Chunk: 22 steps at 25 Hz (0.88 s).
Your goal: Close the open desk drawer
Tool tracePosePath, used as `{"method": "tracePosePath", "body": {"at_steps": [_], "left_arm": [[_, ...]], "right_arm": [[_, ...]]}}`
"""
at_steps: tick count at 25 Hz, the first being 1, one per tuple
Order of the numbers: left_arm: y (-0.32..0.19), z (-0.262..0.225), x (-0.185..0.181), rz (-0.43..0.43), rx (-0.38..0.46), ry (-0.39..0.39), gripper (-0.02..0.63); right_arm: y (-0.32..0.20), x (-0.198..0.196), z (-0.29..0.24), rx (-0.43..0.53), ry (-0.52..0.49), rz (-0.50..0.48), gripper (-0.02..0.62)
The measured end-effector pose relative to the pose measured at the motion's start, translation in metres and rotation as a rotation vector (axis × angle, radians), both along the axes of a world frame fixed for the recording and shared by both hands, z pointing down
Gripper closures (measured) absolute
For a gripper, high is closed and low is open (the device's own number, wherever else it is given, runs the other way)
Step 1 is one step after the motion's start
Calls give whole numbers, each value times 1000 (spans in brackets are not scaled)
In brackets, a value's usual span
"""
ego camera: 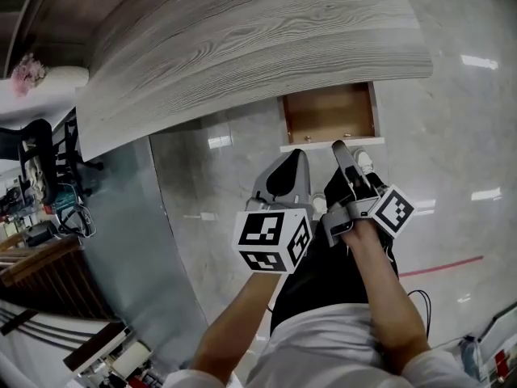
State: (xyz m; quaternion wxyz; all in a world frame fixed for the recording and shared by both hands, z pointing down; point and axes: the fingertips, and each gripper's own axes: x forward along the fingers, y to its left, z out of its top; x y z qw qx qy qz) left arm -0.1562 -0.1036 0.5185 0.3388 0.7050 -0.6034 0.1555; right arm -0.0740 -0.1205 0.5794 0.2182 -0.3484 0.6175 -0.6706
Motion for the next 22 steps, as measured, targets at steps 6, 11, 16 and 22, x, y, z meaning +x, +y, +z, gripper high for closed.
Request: {"method": "tracePosePath", "body": {"at_steps": [6,11,16,22], "left_arm": [[-8,-4,-2,-27,-3,7,603],[-9,-1,-5,-48,-13,9,603],[-16,0,-3,-68,-18,20,603],[-22,2,-3,-99,-31,21,603]], "right_arm": [[-20,-2,-1,-4,1,-15,416],[-37,-4,2,20,13,-30,414],[-51,-9,0,34,-7,-37,414],[-72,-14,-2,53,-23,-64,414]]}}
